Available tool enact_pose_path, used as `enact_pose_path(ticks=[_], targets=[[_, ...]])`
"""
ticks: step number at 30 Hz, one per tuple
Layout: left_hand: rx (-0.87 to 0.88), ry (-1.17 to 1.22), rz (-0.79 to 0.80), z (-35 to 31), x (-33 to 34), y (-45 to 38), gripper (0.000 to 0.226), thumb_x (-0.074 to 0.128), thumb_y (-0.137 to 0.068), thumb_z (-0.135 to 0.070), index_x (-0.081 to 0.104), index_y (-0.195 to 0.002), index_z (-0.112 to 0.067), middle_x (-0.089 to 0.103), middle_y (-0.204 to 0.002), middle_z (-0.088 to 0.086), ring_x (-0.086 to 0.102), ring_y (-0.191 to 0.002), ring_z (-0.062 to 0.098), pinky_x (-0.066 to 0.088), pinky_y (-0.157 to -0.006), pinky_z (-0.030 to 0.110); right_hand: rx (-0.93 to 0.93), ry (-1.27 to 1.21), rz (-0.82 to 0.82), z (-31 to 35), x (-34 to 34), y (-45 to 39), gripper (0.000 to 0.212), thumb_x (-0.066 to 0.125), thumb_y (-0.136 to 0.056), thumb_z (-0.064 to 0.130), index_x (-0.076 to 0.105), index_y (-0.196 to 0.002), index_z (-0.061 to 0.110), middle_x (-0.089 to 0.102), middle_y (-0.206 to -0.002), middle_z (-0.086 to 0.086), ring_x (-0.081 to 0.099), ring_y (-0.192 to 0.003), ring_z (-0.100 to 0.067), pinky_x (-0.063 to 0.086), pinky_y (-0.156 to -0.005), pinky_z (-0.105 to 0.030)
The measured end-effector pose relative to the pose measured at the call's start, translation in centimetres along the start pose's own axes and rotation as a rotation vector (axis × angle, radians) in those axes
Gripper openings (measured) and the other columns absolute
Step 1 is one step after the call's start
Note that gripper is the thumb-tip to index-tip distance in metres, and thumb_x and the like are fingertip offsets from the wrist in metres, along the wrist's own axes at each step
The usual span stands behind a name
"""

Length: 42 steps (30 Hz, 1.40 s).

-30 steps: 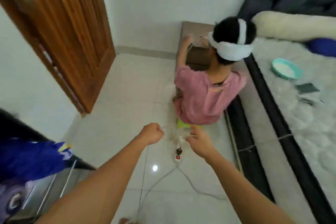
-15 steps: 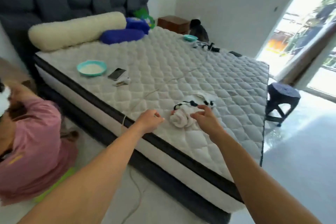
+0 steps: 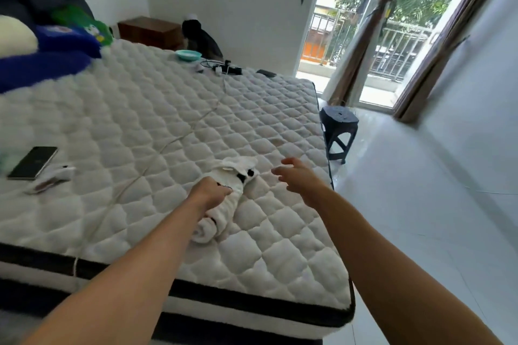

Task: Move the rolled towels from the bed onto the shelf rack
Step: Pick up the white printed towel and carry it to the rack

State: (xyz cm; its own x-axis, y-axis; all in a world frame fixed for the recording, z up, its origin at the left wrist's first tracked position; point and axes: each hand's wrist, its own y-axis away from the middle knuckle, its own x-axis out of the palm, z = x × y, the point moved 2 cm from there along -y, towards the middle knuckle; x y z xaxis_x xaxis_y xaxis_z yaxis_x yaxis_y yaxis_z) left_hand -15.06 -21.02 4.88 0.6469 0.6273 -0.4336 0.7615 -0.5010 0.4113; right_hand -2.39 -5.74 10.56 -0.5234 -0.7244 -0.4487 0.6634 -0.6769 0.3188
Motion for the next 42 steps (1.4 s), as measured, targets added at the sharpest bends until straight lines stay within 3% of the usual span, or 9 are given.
enact_pose_path(ticks=[6, 11, 15, 22, 25, 28, 32, 37, 42], targets=[[-0.222, 0.037, 0.031, 0.8, 0.2, -6.1, 0.064, 0.066, -0.085, -0.031, 0.046, -0.137, 0.0, 0.053, -0.136, 0.018, 0.052, -0.121, 0.036, 0.047, -0.102, 0.045, 0.125, -0.013, 0.061, 0.0, 2.2, -6.8, 0.052, 0.063, -0.089, 0.022, 0.044, -0.136, 0.007, 0.057, -0.129, -0.02, 0.054, -0.124, -0.033, 0.045, -0.106, -0.045], [-0.456, 0.044, 0.045, 2.5, -0.5, -10.1, 0.078, 0.075, -0.074, -0.036, 0.042, -0.135, 0.0, 0.053, -0.133, 0.019, 0.055, -0.123, 0.034, 0.045, -0.101, 0.04, 0.192, 0.01, 0.149, -1.7, 5.5, -15.4, 0.015, 0.064, -0.086, 0.025, 0.057, -0.097, 0.017, 0.063, -0.112, -0.015, 0.06, -0.107, -0.026, 0.049, -0.097, -0.042], [-0.596, 0.057, 0.081, 9.9, 0.7, -18.4, 0.136, 0.09, -0.012, -0.055, 0.048, -0.135, -0.013, 0.059, -0.125, 0.015, 0.062, -0.108, 0.032, 0.054, -0.091, 0.041, 0.318, 0.038, 0.226, -4.3, 9.3, -21.6, 0.021, 0.066, -0.085, 0.03, 0.056, -0.095, 0.014, 0.055, -0.097, -0.008, 0.052, -0.09, -0.02, 0.045, -0.077, -0.033], [-0.685, 0.231, 0.061, 6.0, 0.8, -16.2, 0.057, 0.067, -0.088, -0.025, 0.042, -0.135, -0.006, 0.048, -0.13, 0.007, 0.048, -0.122, 0.031, 0.042, -0.086, 0.035, 0.57, -0.036, 0.393, -8.4, 13.9, -26.8, 0.078, 0.071, -0.077, 0.049, 0.039, -0.141, 0.018, 0.047, -0.139, -0.009, 0.046, -0.129, -0.03, 0.038, -0.104, -0.046], [-0.766, 0.382, 0.045, 7.2, 1.5, -16.2, 0.081, 0.081, -0.073, -0.027, 0.036, -0.14, -0.016, 0.052, -0.124, 0.014, 0.053, -0.115, 0.034, 0.047, -0.087, 0.042, 0.669, -0.225, 0.421, -9.8, 15.7, -26.8, 0.062, 0.073, -0.076, 0.046, 0.045, -0.125, 0.022, 0.054, -0.123, -0.004, 0.054, -0.114, -0.025, 0.046, -0.097, -0.041], [-0.764, 0.467, -0.026, 8.9, 1.8, -16.3, 0.111, 0.093, -0.042, -0.032, 0.036, -0.138, -0.027, 0.056, -0.126, 0.011, 0.056, -0.111, 0.035, 0.051, -0.087, 0.058, 0.692, -0.314, 0.386, -11.6, 16.8, -26.7, 0.075, 0.083, -0.056, 0.047, 0.053, -0.119, 0.018, 0.066, -0.114, -0.006, 0.066, -0.102, -0.026, 0.056, -0.091, -0.044], [-0.718, 0.506, -0.057, 8.2, 0.9, -13.5, 0.07, 0.087, -0.062, -0.02, 0.05, -0.122, -0.024, 0.059, -0.119, 0.01, 0.056, -0.107, 0.033, 0.051, -0.081, 0.051, 0.656, -0.369, 0.378, -12.5, 17.1, -25.7, 0.078, 0.079, -0.053, 0.037, 0.053, -0.123, 0.016, 0.071, -0.108, -0.012, 0.071, -0.094, -0.03, 0.06, -0.081, -0.047], [-0.682, 0.497, -0.153, 11.1, -1.5, -7.7, 0.113, 0.092, -0.031, -0.033, 0.045, -0.133, -0.026, 0.056, -0.128, 0.01, 0.055, -0.115, 0.035, 0.049, -0.089, 0.062, 0.576, -0.351, 0.412, -9.6, 18.5, -19.4, 0.06, 0.074, -0.069, 0.019, 0.048, -0.122, 0.019, 0.065, -0.112, -0.015, 0.066, -0.101, -0.035, 0.056, -0.088, -0.053], [-0.647, 0.597, -0.341, 12.4, -5.1, 3.5, 0.075, 0.09, -0.058, -0.023, 0.047, -0.12, -0.025, 0.058, -0.118, 0.009, 0.058, -0.108, 0.033, 0.052, -0.087, 0.058, 0.478, -0.327, 0.556, -6.9, 22.0, -10.6, 0.029, 0.068, -0.066, 0.015, 0.056, -0.092, 0.017, 0.063, -0.085, -0.013, 0.062, -0.078, -0.029, 0.054, -0.078, -0.044]])
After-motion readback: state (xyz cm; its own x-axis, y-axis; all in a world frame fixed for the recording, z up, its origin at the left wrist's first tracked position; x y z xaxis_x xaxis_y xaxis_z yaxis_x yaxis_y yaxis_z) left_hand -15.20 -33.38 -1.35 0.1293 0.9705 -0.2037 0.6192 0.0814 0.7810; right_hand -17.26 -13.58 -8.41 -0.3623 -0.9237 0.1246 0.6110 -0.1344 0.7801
